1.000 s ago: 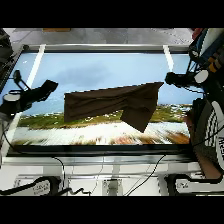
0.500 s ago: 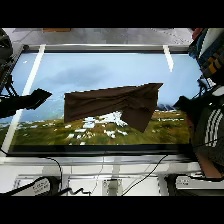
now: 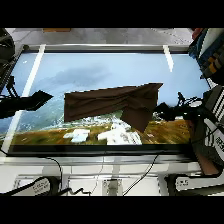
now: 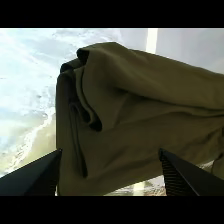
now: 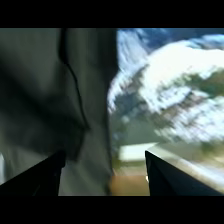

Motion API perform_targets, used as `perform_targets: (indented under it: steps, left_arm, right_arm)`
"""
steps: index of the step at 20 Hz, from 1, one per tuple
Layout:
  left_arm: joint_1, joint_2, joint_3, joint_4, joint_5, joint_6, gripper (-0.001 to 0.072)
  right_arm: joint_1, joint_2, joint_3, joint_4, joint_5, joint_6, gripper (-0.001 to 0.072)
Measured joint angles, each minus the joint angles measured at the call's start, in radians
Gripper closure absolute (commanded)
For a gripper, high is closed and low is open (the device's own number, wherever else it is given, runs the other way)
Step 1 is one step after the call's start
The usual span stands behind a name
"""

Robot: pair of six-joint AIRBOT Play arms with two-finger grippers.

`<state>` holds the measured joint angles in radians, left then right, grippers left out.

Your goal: Fold the clothes and pants, and hang the long-sleeved shirts on hangers.

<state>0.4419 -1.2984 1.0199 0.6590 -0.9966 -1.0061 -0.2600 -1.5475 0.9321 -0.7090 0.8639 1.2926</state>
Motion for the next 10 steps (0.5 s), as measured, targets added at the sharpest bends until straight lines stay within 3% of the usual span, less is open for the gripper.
perform_targets:
  steps: [3, 5, 7, 9, 10]
  left_arm:
    - [0.0, 0.0, 0.0, 0.005, -0.003, 0.0, 0.0011]
    - [0.0, 0.0, 0.0, 0.023, -0.008, 0.0, 0.0019]
    - [0.0, 0.0, 0.0, 0.067, -0.03, -0.01, 0.002]
    - [0.0, 0.0, -0.003, 0.12, -0.063, -0.042, 0.002]
    - [0.0, 0.0, -0.01, 0.143, -0.079, -0.055, 0.002]
  right_arm:
    - [0.021, -0.011, -0.006, 0.047, -0.091, 0.06, 0.0184]
    - [0.028, -0.024, -0.008, 0.06, -0.128, 0.098, 0.0281]
    - [0.035, -0.04, -0.008, 0.071, -0.147, 0.125, 0.03]
    - [0.04, -0.05, -0.009, 0.074, -0.166, 0.141, 0.0439]
    - [0.041, -0.054, -0.009, 0.076, -0.177, 0.146, 0.0452]
